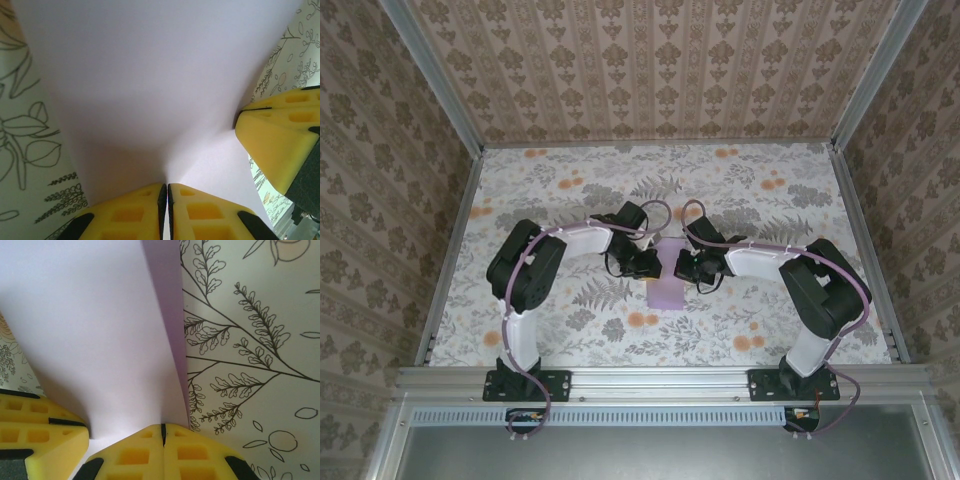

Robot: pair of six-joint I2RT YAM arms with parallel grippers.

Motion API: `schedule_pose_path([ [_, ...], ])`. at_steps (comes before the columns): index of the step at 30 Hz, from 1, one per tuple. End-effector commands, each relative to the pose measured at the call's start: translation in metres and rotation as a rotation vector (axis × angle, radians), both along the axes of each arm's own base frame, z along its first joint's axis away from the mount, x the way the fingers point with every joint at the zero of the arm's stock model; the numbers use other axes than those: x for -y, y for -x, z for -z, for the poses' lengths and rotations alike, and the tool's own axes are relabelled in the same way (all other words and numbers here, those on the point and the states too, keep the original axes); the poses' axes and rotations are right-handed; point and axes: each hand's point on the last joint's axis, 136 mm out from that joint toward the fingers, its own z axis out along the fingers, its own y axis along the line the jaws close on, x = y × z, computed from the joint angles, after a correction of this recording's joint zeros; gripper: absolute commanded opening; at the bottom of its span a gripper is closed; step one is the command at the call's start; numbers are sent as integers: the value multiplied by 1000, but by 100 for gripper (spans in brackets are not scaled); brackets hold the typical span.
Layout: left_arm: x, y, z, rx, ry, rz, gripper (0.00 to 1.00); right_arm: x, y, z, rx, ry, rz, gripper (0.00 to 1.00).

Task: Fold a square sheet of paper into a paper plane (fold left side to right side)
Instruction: First fold the square sheet of paper in half at the center of the table, then hold the square sheet of paper at the center of the table.

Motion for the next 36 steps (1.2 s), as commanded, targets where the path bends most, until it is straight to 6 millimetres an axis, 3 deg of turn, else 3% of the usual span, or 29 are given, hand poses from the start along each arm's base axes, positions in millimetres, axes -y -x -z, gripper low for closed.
schedule_pose_path([
  [1, -29, 12, 17, -34, -98, -19, 14, 40, 48, 38, -189, 194, -1, 0],
  [11, -55, 12, 11, -36, -98, -68, 14, 39, 47, 39, -190, 194, -9, 0],
  [18, -41, -4, -33, 80, 10, -67, 15, 37, 45, 35, -180, 182, -14, 0],
  [22, -19, -8, -47, 89, 97, -57, 16, 36, 45, 35, -182, 178, -16, 0],
  [29, 12, -4, -33, 58, 117, -13, 18, 33, 45, 35, -182, 167, -19, 0],
  [36, 17, -1, -13, 29, 86, -12, 20, 30, 44, 34, -178, 152, -24, 0],
])
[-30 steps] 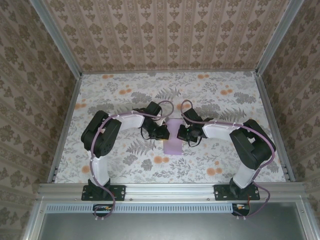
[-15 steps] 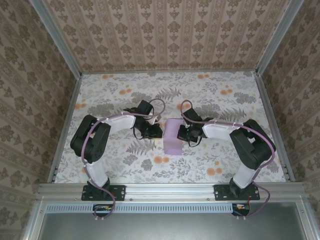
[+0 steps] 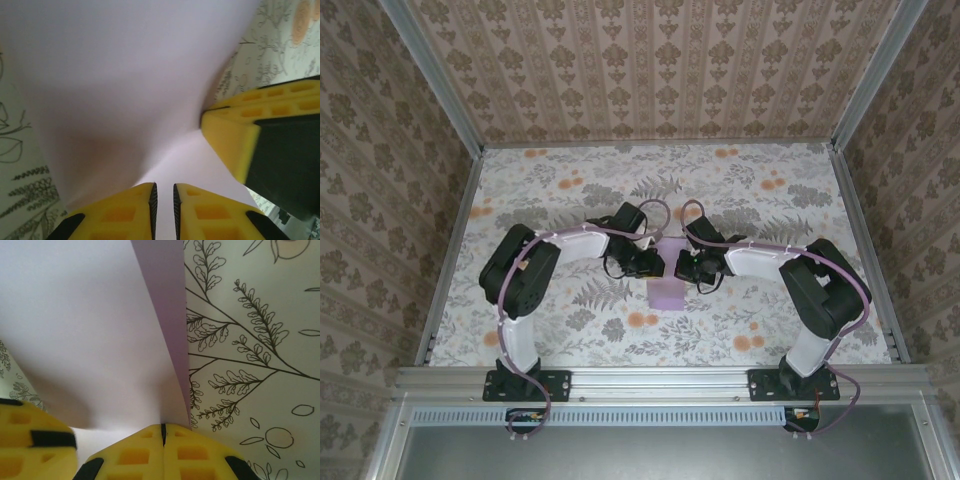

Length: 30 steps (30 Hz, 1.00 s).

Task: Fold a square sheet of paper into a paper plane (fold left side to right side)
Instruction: Hold the square sheet of paper at the center of the table.

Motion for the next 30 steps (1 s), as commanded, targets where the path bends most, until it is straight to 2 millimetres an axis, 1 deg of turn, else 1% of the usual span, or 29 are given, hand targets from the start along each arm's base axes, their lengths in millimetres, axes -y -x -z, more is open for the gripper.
schedule_pose_path([
  [1, 6, -2, 3, -13, 0, -4, 20, 29, 42, 34, -173, 137, -5, 0],
  [6, -2, 6, 19, -45, -64, -8, 20, 23, 38, 31, -160, 109, -12, 0],
  [9, -6, 13, 25, -60, -88, -13, 20, 18, 33, 25, -132, 80, -16, 0],
  [12, -10, 18, 30, -70, -114, -13, 20, 12, 25, 12, -83, 53, -33, 0],
  [17, -14, 20, 33, -73, -135, -9, 20, 1, 4, -26, 37, -45, -35, 0],
  [20, -14, 19, 34, -72, -136, -10, 20, -5, -6, -43, 93, -94, -39, 0],
  [23, -14, 19, 34, -71, -138, -11, 20, -10, -13, -46, 113, -117, -44, 0],
  [30, -13, 19, 33, -69, -139, -10, 20, -28, -32, -42, 130, -166, -60, 0],
])
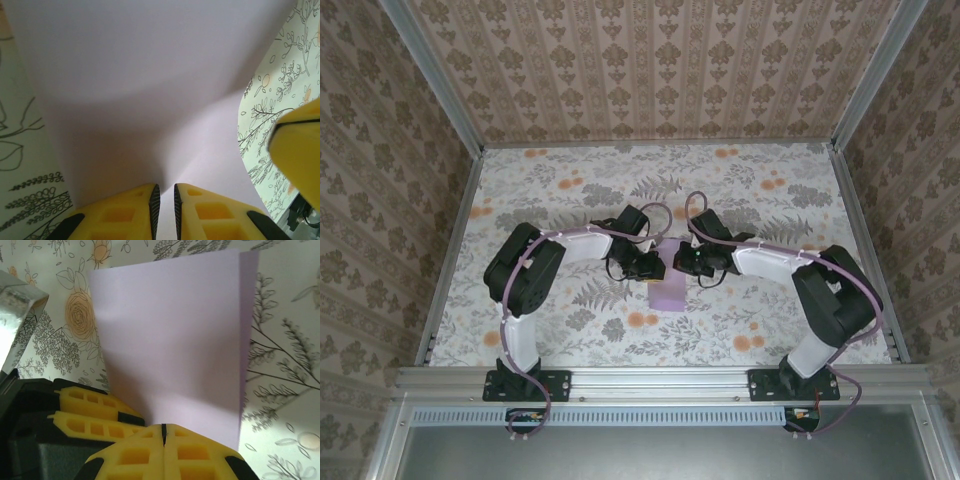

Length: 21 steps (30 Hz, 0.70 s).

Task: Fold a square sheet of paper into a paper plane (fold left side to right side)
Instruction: Hold the square sheet of paper at the center of the table.

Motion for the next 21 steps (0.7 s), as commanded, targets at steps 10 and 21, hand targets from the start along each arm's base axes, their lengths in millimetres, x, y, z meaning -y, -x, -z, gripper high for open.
schedule_pose_path([
  [10, -13, 15, 21, -55, -102, -5, 20, -19, -33, 8, 30, -3, -35, 0],
  [21, -13, 18, 21, -54, -107, 4, 20, -9, -33, 42, -54, 77, -22, 0],
])
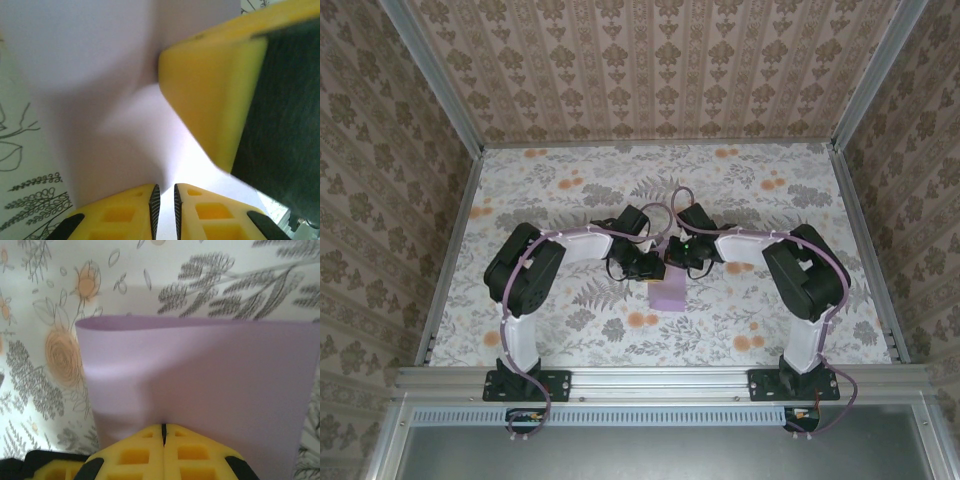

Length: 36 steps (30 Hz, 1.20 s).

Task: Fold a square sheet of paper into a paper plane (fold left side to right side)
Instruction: Hold the square sheet of paper at the center of the table, then first fold the square sheet of paper in half at the center of the table.

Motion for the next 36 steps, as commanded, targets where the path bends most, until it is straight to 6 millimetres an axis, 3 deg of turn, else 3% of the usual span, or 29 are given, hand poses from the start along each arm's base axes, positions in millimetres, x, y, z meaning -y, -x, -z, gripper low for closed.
schedule_pose_path([
  [1, -13, 18, 21, -57, -102, 5, 20, 9, 1, 15, -44, 60, 1, 0],
  [10, -15, 31, 16, -57, -92, 35, 20, 25, 13, 38, -147, 126, 40, 0],
  [36, -40, 86, 17, -95, -117, 33, 20, 39, 20, 45, -188, 150, 65, 0],
])
